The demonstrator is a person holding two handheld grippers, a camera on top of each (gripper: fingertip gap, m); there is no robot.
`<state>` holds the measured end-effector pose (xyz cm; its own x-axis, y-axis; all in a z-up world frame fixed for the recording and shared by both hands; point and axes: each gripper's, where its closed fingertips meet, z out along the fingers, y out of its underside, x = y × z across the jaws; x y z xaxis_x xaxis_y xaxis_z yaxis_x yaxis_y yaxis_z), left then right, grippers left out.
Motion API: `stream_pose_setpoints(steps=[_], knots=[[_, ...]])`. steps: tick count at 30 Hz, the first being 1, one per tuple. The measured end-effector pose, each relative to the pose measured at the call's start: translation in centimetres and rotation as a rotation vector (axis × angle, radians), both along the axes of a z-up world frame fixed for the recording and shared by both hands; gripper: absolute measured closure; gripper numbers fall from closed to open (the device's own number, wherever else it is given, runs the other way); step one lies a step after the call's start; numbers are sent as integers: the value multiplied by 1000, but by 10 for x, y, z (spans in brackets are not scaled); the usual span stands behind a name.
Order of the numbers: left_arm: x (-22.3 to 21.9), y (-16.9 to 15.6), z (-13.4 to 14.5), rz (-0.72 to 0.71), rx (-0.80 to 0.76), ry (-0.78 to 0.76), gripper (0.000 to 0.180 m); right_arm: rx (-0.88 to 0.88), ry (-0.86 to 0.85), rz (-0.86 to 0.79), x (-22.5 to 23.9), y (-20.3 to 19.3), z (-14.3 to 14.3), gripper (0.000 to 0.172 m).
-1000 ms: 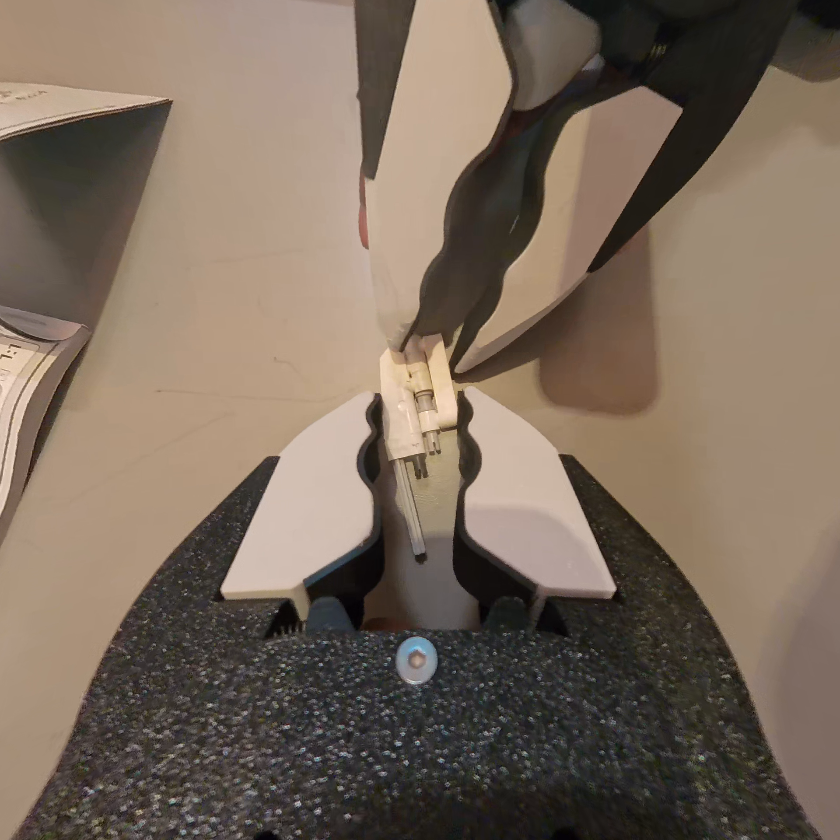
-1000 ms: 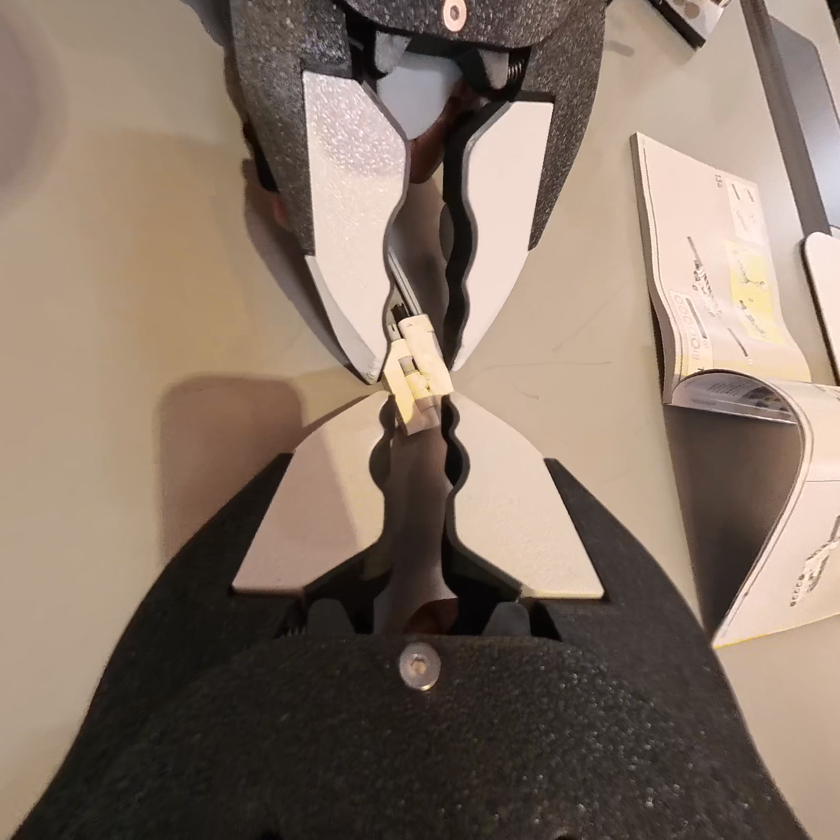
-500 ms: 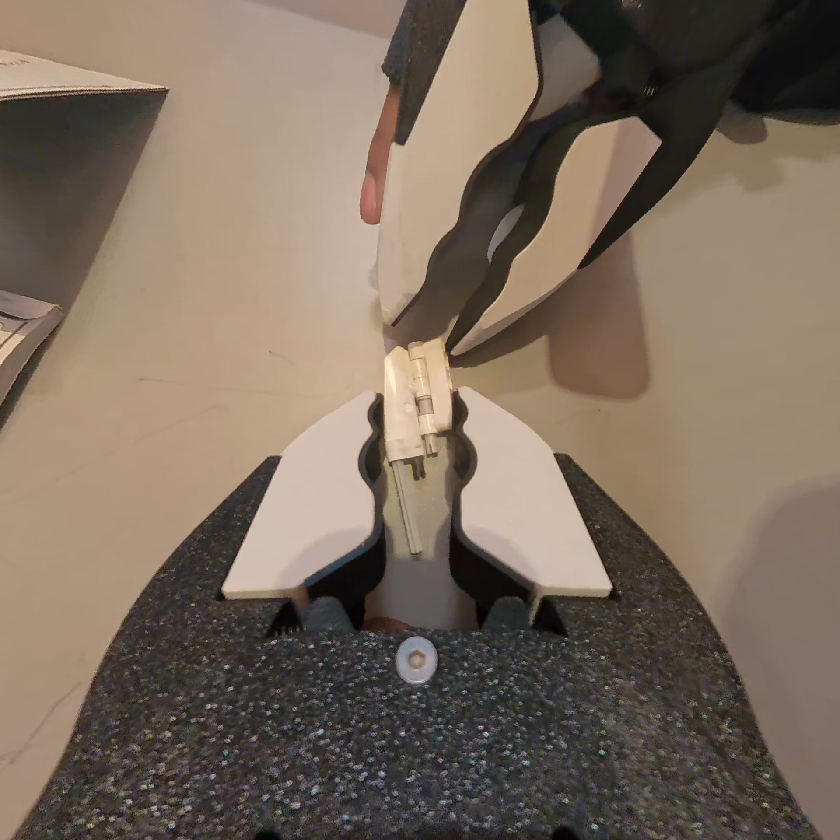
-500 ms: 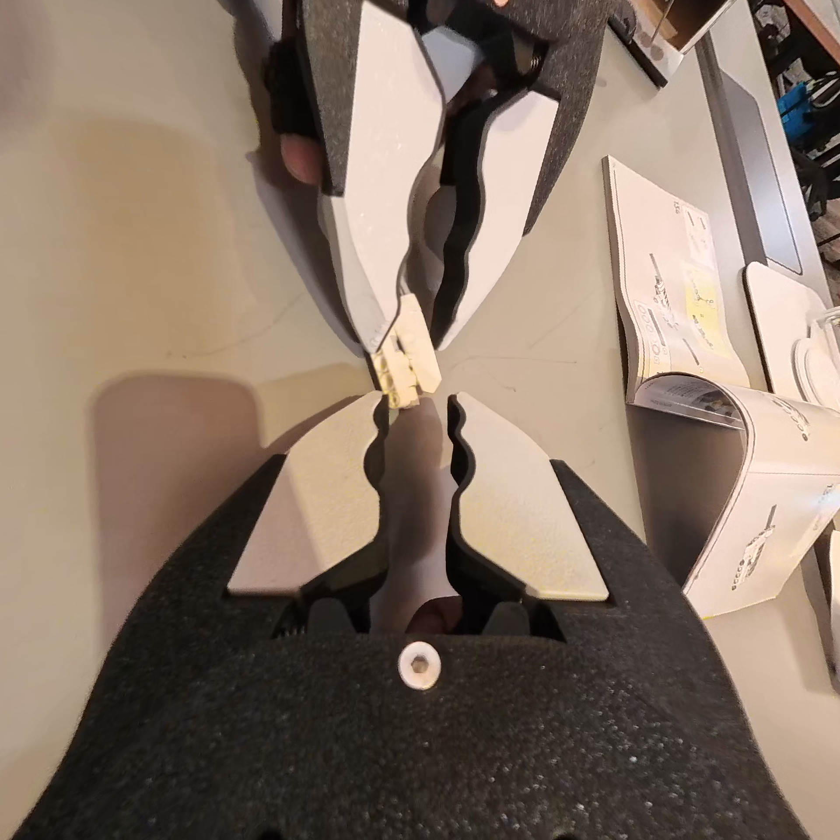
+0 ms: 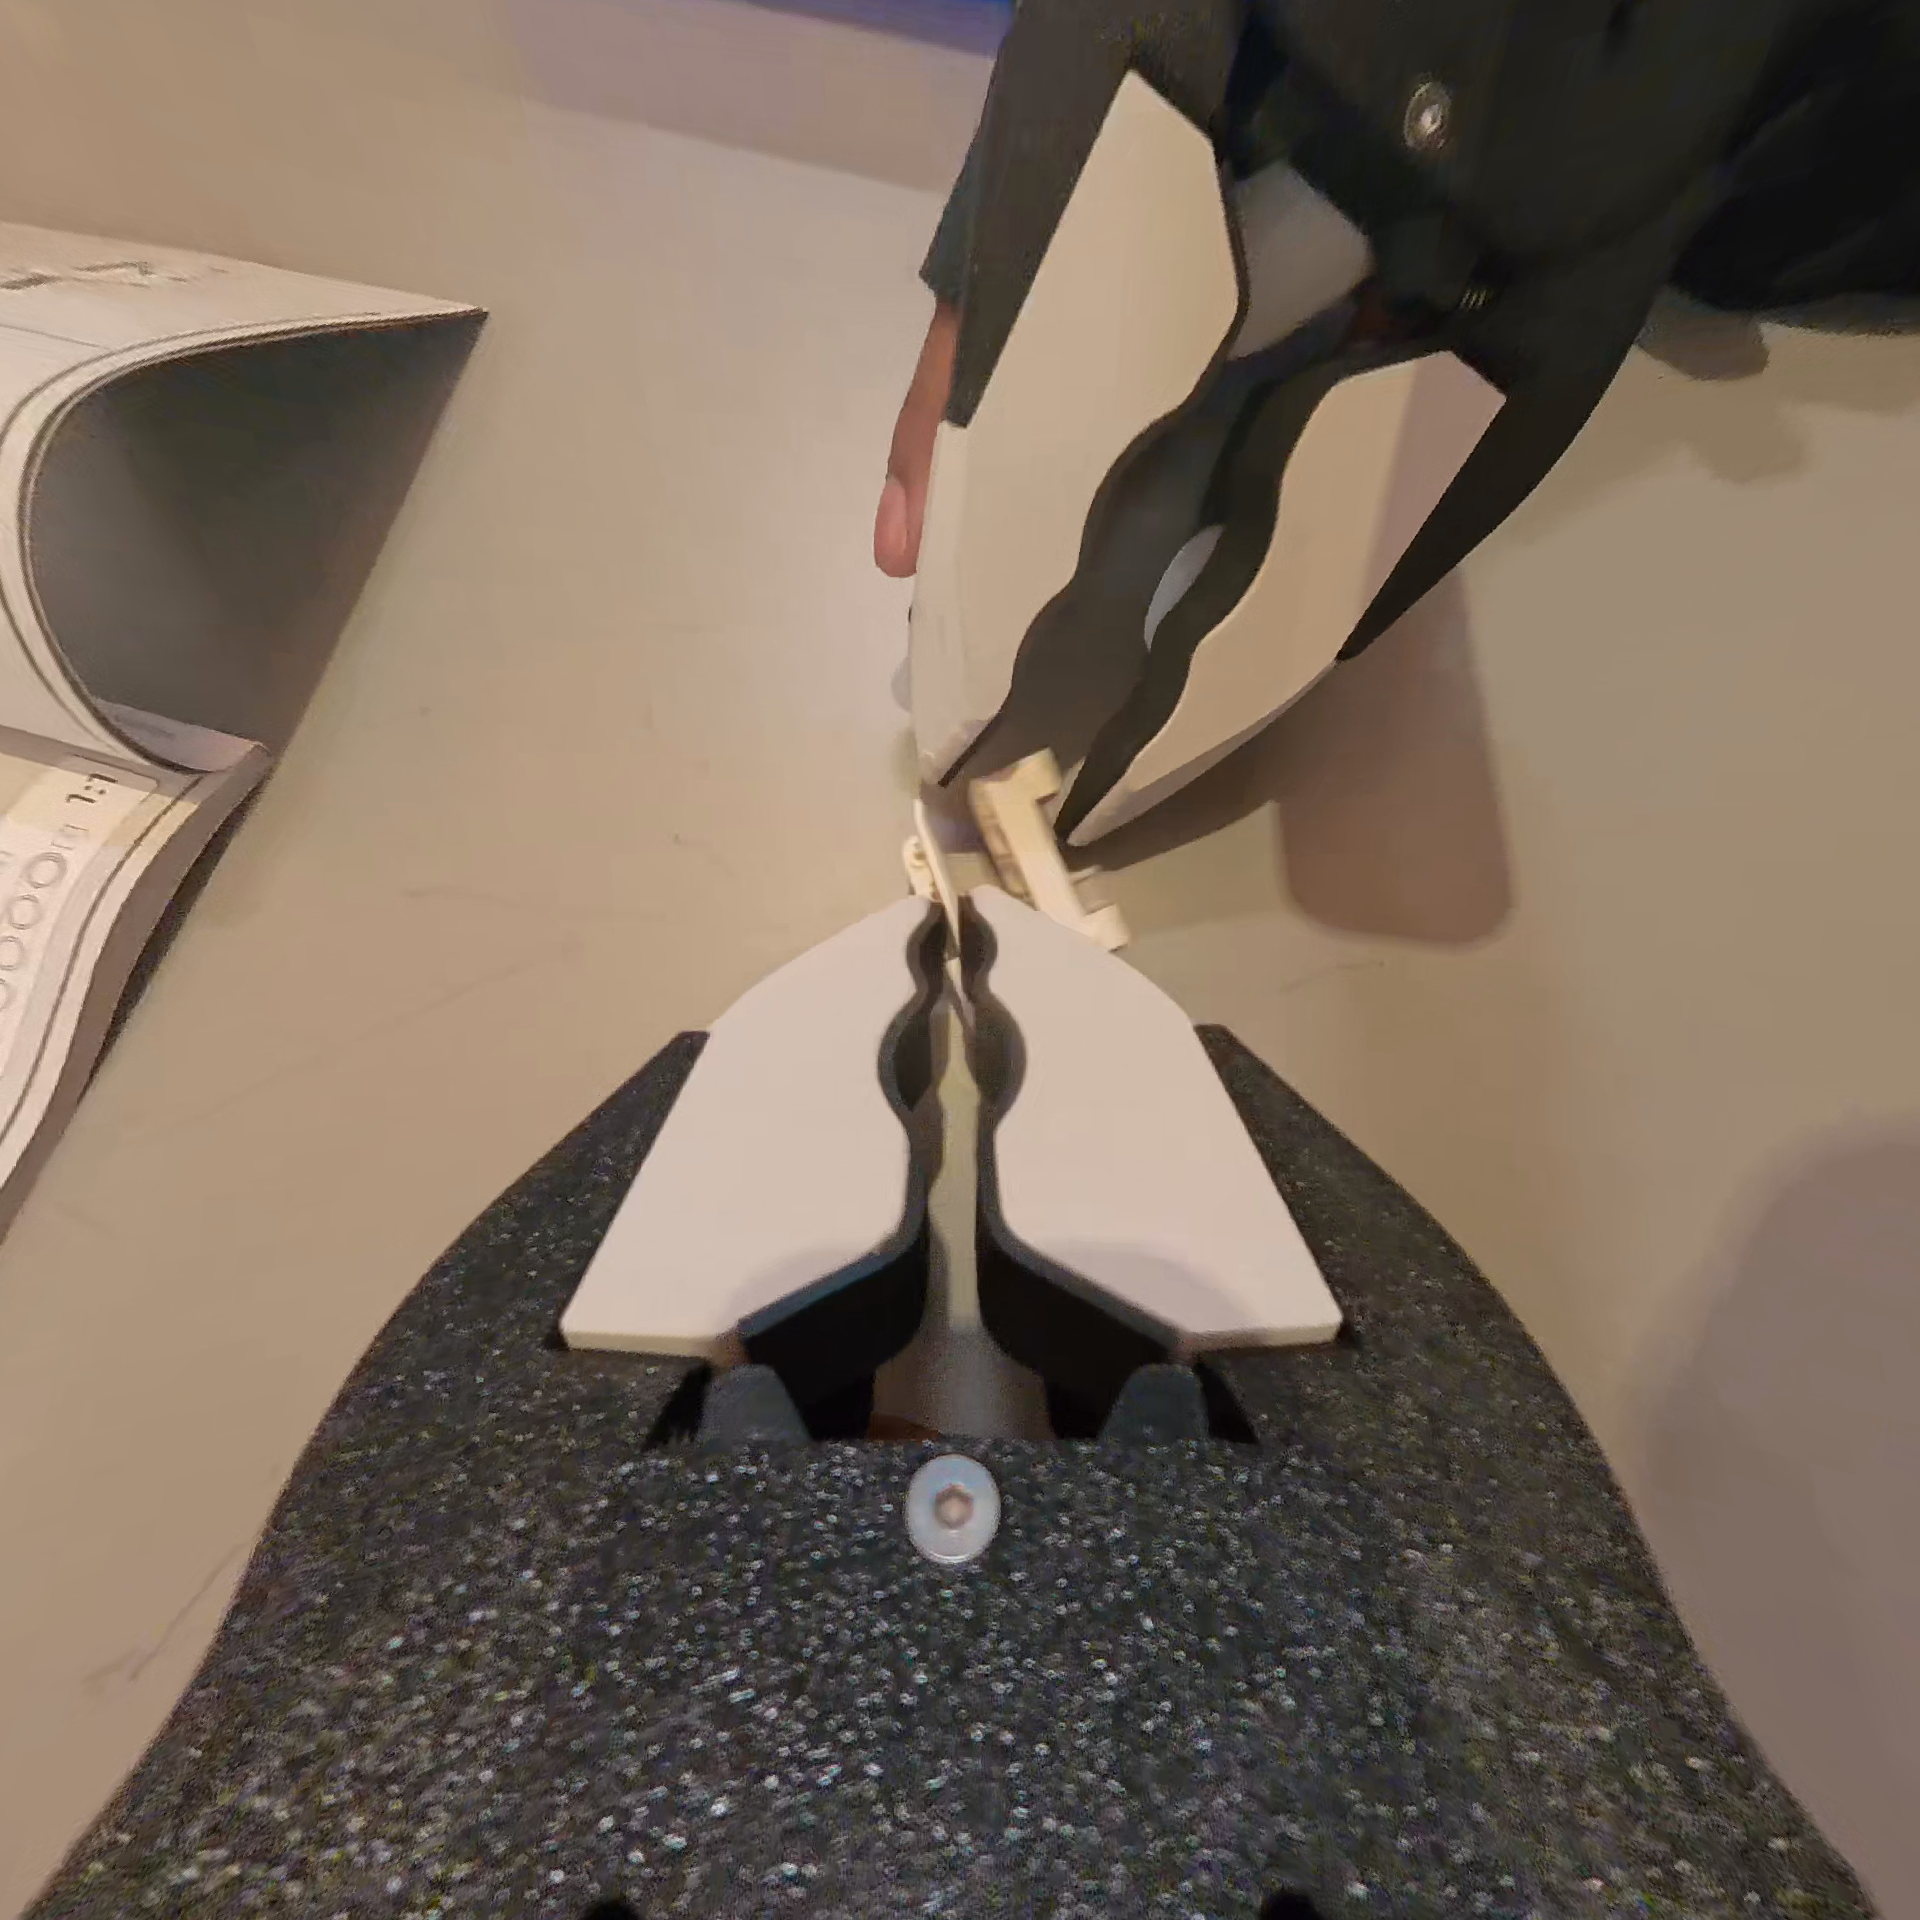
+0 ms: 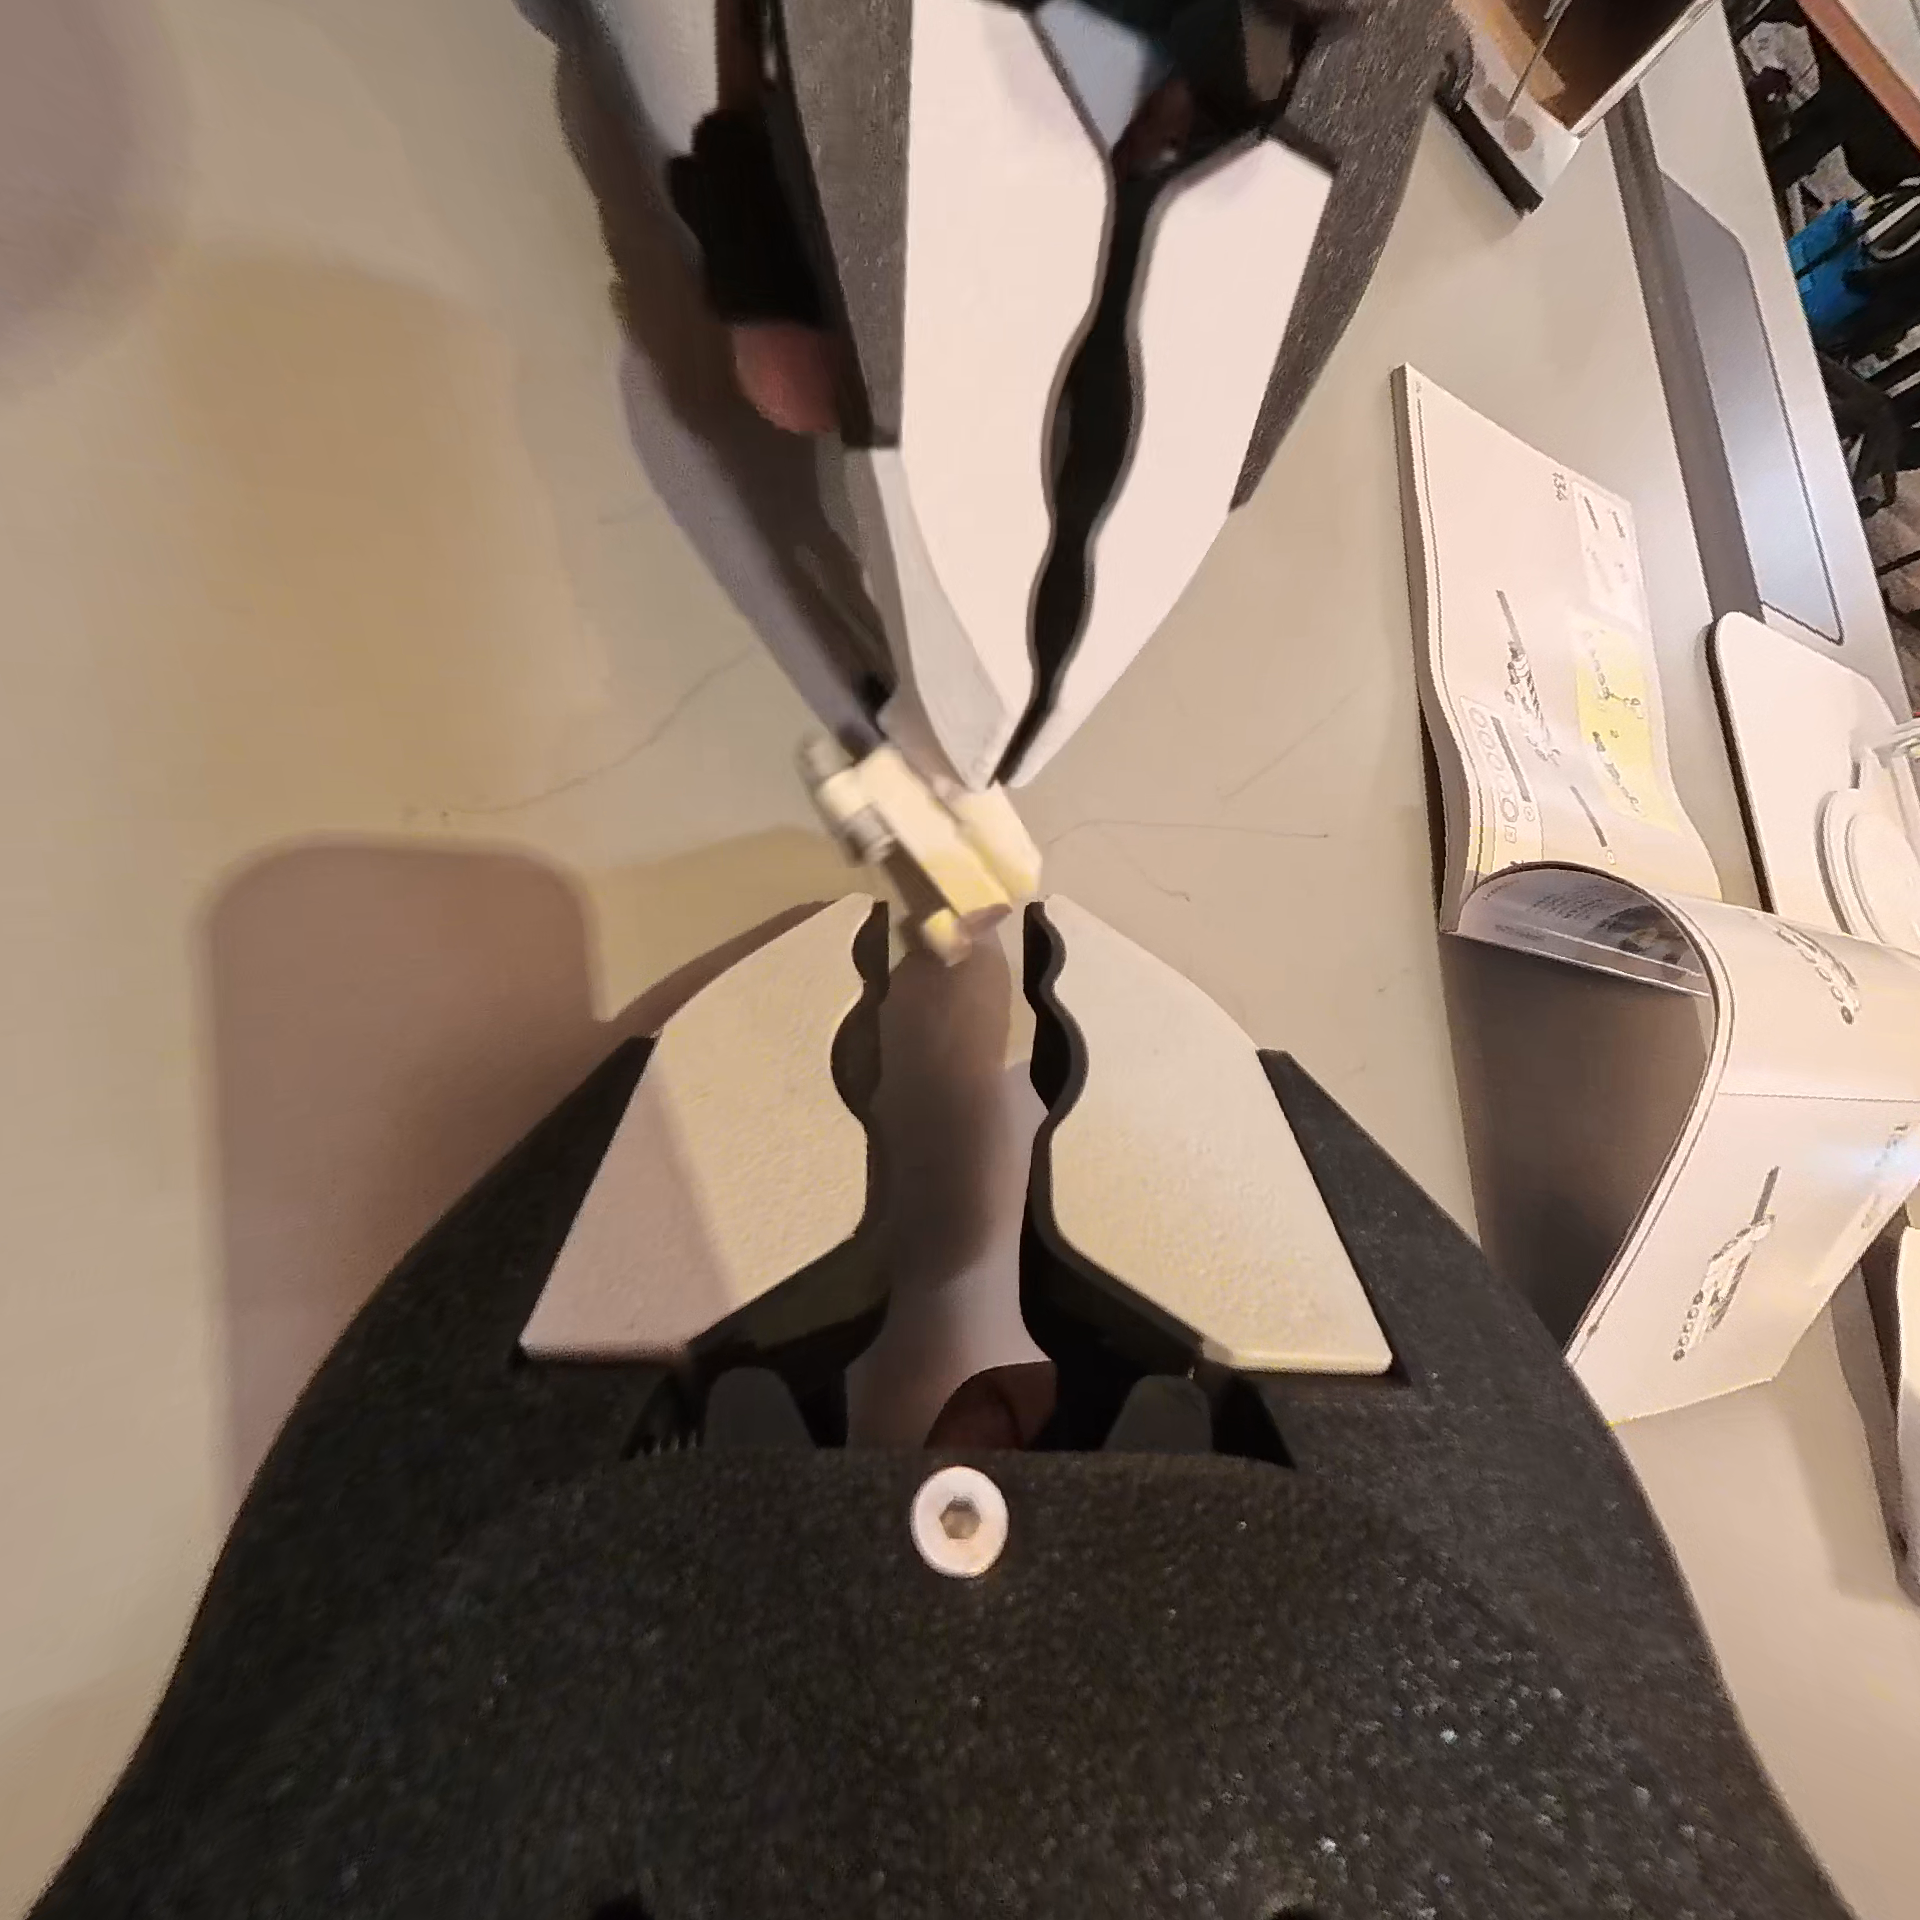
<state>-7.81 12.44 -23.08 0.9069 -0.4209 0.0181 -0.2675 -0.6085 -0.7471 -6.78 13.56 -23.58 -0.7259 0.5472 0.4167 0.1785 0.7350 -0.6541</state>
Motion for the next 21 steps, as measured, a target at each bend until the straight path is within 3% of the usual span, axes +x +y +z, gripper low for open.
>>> stream_pose_setpoints(steps=[11,21], knots=[[-2,-4,-16,1,-72,58,170,-3,-20,-9,1,2,-1,146],[-4,-1,0,66,-58,-197,172,-7,16,-58,-7,9,2,139]])
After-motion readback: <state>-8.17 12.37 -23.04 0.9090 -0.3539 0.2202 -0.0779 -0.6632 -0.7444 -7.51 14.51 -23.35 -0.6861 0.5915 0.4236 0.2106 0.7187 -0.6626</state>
